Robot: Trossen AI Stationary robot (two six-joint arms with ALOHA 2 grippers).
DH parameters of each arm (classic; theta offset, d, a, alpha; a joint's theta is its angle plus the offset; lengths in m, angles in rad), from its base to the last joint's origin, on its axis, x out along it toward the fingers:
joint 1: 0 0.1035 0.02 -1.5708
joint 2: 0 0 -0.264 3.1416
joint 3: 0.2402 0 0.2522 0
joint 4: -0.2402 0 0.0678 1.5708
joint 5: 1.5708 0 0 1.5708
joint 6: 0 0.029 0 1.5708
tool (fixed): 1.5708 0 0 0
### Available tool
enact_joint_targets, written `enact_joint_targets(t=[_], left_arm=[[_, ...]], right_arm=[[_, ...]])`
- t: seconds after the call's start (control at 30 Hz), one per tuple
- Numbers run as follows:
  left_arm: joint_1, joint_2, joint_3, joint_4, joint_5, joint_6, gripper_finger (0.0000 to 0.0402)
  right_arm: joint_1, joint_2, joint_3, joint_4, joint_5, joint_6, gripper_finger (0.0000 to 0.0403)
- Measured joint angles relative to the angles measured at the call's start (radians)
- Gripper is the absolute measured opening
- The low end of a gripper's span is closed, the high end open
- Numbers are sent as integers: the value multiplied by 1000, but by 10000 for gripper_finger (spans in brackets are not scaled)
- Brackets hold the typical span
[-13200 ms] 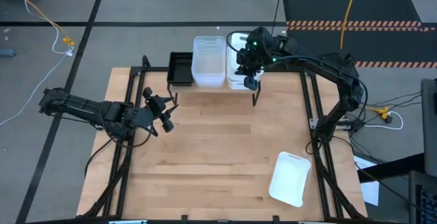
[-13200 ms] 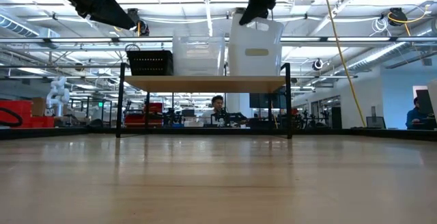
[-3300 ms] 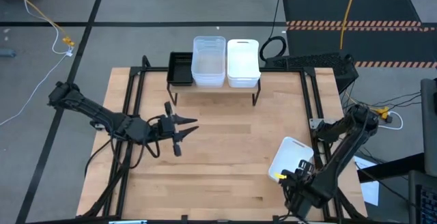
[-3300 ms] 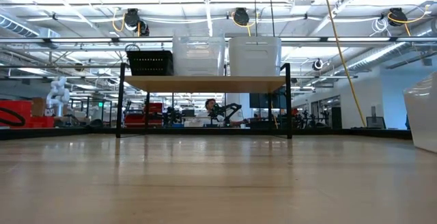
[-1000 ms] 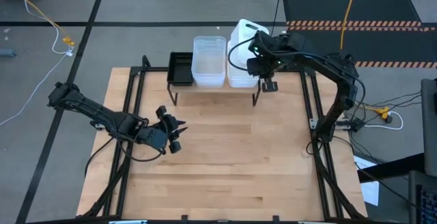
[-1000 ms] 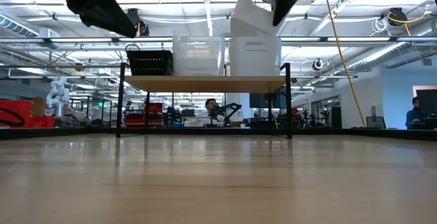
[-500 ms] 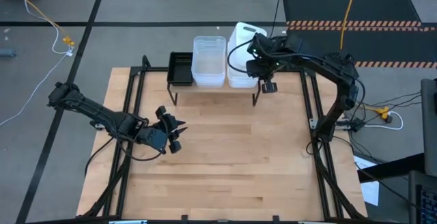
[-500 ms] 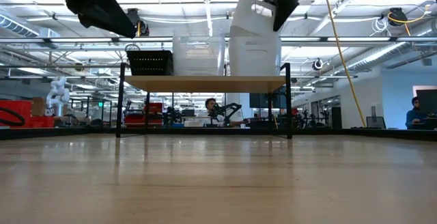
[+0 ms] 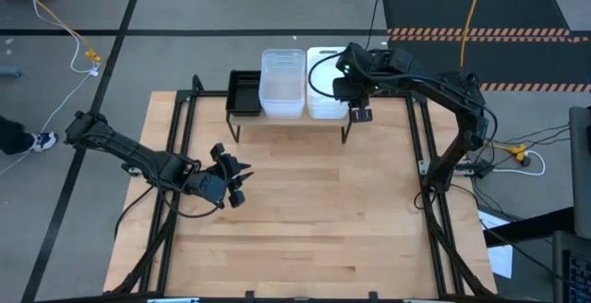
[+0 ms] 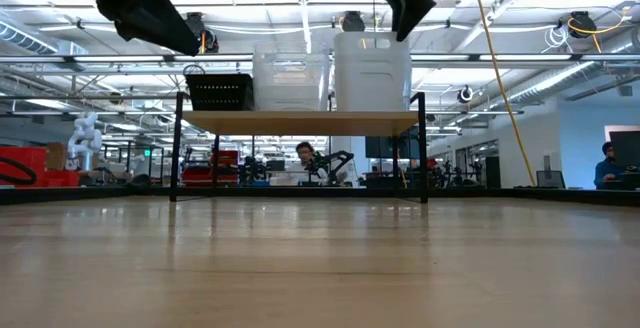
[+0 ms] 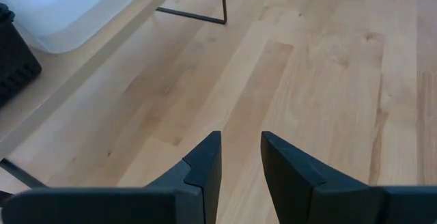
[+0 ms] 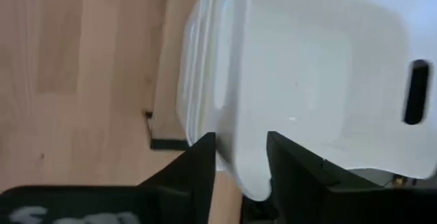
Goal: Stack baskets on shelf by color
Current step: Stack the white bin on top of the other white bins on the shelf, then return to Home Position
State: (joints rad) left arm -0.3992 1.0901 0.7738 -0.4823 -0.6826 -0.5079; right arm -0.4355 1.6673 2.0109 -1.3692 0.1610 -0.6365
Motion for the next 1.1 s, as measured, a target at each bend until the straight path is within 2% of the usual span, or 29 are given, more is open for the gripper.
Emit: enact_joint_targets(t=[0.2, 0.27, 0.37, 0.43, 0.5, 0.6, 0.67, 0.77, 0.83, 0.9, 1.0, 1.1], left_arm=[[0, 0, 0, -1, -6, 1, 106], [-12, -1, 0, -1, -58, -4, 106], [-57, -24, 0, -14, -170, -10, 106], [-106, -49, -9, -17, -240, 12, 106], [-155, -86, -45, 1, -295, 50, 106], [-191, -148, -139, 188, -304, 164, 106], [-188, -178, -228, 408, -253, 300, 106], [-148, -193, -379, 833, -57, 508, 106], [-112, -192, -472, 1078, 61, 581, 106], [-81, -195, -533, 1211, 80, 594, 106], [-54, -271, -584, 1229, 40, 596, 106], [-40, -400, -591, 1092, 43, 626, 106]], right_arm=[[12, -53, 0, 48, -6, 130, 139], [25, -83, -2, 47, -11, 229, 135], [55, -163, -71, 102, -111, 369, 127], [104, -246, -181, 209, -136, 431, 120], [172, -342, -330, 371, -110, 502, 111], [275, -471, -592, 685, -82, 601, 94], [350, -534, -786, 933, -99, 632, 83], [456, -575, -1073, 1348, -116, 643, 67], [511, -578, -1241, 1614, -114, 639, 58], [541, -578, -1379, 1858, -114, 635, 49], [551, -624, -1530, 2036, -115, 635, 36], [527, -749, -1615, 2019, -108, 627, 26]])
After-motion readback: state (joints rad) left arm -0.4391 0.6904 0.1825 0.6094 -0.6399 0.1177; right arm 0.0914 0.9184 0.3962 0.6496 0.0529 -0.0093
